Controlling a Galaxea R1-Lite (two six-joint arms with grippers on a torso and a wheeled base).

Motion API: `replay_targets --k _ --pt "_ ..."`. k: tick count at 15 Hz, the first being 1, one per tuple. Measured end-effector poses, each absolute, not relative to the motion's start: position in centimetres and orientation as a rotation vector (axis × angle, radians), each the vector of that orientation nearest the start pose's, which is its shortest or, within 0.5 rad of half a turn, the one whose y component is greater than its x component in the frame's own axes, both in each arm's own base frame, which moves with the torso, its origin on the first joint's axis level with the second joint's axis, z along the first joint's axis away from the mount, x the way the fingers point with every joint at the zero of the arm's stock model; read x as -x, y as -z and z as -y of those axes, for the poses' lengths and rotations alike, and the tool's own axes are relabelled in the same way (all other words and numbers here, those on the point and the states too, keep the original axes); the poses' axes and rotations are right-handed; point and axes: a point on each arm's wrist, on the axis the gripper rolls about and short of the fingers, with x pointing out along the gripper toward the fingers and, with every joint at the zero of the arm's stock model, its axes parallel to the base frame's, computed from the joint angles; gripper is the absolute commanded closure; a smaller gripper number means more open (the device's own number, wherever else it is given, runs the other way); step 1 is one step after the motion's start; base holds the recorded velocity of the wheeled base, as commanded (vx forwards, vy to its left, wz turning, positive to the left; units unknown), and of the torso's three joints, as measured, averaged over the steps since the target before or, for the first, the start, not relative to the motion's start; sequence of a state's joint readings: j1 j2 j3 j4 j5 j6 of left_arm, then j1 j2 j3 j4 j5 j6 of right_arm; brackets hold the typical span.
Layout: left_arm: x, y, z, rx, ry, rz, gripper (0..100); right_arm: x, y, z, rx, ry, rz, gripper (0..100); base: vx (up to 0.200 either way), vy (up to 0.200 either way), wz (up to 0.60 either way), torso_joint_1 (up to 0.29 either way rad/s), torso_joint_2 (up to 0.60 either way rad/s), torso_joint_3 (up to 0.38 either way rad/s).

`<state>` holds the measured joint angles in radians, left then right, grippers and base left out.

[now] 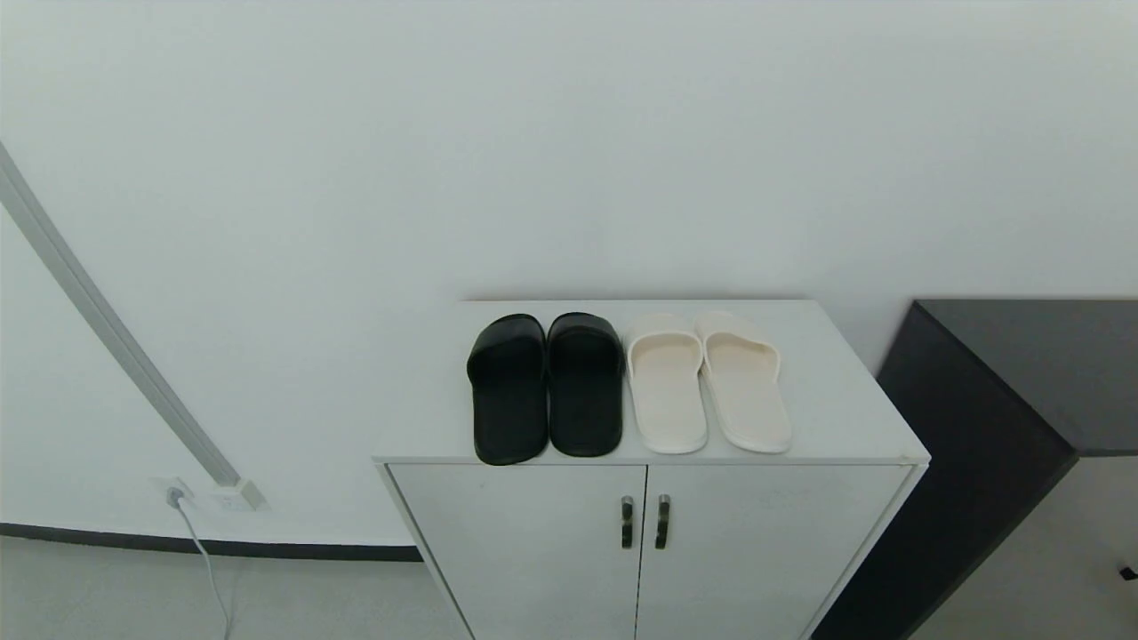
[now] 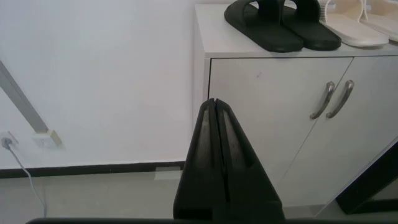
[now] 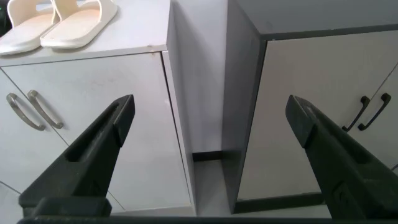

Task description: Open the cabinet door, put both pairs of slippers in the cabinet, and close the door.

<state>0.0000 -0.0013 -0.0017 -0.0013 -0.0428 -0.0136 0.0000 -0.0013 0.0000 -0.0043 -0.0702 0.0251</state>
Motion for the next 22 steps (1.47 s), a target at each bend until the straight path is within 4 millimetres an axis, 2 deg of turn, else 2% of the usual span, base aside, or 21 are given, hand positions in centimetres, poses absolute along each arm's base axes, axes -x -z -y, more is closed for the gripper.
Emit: replay_targets --k 9,11,13,15,19,22 --pt "2.3 -7.6 0.1 0.013 0.043 0.004 100 2.2 -7.7 0.1 -0.015 0.072 -0.008 0 0.0 0.0 0.0 0.0 0.0 0.0" --pt "2.3 -7.6 0.1 0.012 0.043 0.004 100 2.4 -9.3 0.1 -0.061 0.068 0.014 0 0.0 0.0 0.0 0.0 0.0 0.0" --pt "2.3 -7.6 0.1 0.012 0.042 0.004 100 2.5 -12.3 0.1 -0.067 0.035 0.008 0 0.0 0.0 0.0 0.0 0.0 0.0" --pt "2.3 -7.6 0.1 0.012 0.043 0.004 100 0.8 -14.4 0.0 -0.055 -0.021 -0.067 0 0.0 0.0 0.0 0.0 0.0 0.0" --pt "2.3 -7.6 0.1 0.012 0.042 0.004 100 -5.1 -17.6 -0.7 -0.082 -0.139 -0.195 0 0.0 0.0 0.0 0.0 0.0 0.0" --pt "2.3 -7.6 0.1 0.012 0.042 0.004 100 -9.0 -20.1 -3.7 -0.122 -0.238 -0.256 0 0.0 0.0 0.0 0.0 0.0 0.0"
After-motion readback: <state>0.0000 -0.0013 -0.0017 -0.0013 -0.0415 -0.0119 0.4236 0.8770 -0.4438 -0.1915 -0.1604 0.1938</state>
